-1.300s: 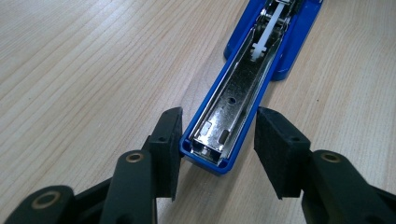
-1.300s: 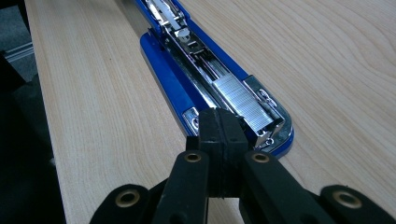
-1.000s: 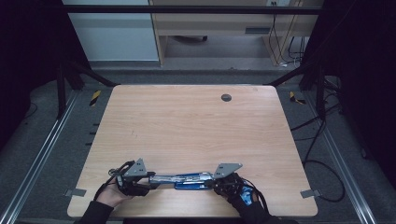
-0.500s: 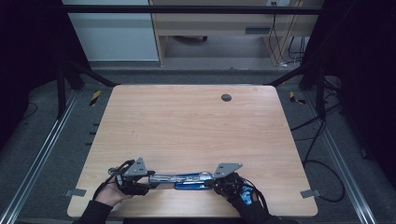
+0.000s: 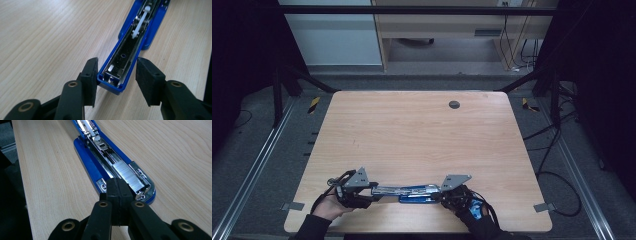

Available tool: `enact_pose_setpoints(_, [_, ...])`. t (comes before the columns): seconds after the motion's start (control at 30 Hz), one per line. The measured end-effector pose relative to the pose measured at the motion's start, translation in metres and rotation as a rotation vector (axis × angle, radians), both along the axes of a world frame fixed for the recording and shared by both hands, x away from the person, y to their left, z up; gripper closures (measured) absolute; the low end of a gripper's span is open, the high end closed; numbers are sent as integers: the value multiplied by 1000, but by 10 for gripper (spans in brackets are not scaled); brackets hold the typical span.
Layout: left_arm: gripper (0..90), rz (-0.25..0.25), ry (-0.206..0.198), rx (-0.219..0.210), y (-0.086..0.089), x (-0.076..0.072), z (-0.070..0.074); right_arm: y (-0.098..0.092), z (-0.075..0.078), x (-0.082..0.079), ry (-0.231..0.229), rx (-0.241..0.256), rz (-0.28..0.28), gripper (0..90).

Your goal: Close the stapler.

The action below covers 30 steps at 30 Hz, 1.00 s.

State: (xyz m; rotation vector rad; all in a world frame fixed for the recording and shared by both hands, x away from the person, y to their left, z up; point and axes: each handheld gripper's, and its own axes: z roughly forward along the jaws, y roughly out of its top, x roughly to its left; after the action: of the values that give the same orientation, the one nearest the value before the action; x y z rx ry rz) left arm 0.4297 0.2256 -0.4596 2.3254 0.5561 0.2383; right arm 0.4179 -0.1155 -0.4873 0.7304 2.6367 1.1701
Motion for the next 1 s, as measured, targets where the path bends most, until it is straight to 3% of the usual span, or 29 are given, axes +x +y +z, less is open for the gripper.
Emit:
enact_pose_setpoints(0.63, [543, -20, -8, 25, -2, 1, 6, 0, 0, 0, -1, 2, 5, 900])
enact_pose_setpoints(1.0, [546, -17, -7, 16, -3, 1, 8, 0, 0, 0, -1, 3, 4, 900])
